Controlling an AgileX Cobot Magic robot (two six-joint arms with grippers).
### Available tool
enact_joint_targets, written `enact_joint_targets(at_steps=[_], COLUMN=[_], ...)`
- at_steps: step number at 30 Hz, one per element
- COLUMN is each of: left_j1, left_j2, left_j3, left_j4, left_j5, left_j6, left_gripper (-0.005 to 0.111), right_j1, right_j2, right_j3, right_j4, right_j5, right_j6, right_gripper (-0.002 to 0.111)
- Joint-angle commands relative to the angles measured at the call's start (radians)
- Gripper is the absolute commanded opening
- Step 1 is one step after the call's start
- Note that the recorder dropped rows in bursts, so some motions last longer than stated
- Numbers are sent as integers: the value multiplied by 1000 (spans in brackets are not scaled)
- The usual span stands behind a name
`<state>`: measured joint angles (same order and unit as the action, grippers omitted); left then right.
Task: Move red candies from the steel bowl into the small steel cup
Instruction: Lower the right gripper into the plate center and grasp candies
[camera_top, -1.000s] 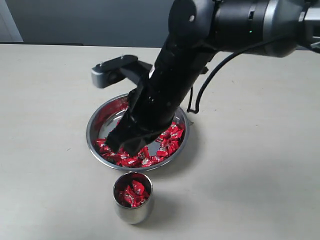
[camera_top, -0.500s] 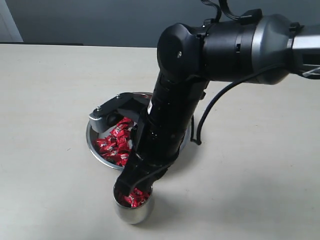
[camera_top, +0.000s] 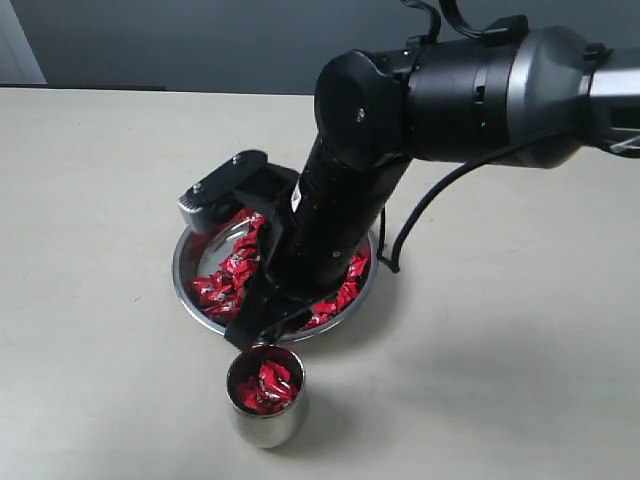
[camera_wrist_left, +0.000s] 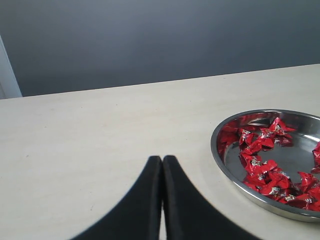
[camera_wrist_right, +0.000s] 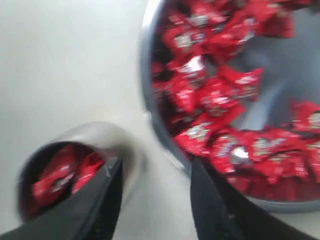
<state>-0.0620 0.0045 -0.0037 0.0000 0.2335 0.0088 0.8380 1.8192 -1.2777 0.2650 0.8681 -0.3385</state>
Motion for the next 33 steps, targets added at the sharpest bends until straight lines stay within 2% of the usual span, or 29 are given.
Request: enact_joint_targets(at_steps=[1, 3, 17, 33], left_j1=[-1, -1, -1, -1], left_j2=[-4, -4, -4, -4], left_j3=[4, 4, 4, 4], left_j4=[-5, -5, -5, -5], left_j5=[-3, -3, -3, -3], left_j6=[0, 0, 0, 0], left_gripper=[0, 0, 0, 0], right_j1=[-1, -1, -115, -117], right_j2=[-5, 13, 161, 165], right_j3=[1, 1, 1, 1], right_j4=[-368, -444, -416, -341], right_j5=[-109, -142, -224, -327], right_j6=[294, 315, 320, 303], right_gripper=[43, 43, 40, 40])
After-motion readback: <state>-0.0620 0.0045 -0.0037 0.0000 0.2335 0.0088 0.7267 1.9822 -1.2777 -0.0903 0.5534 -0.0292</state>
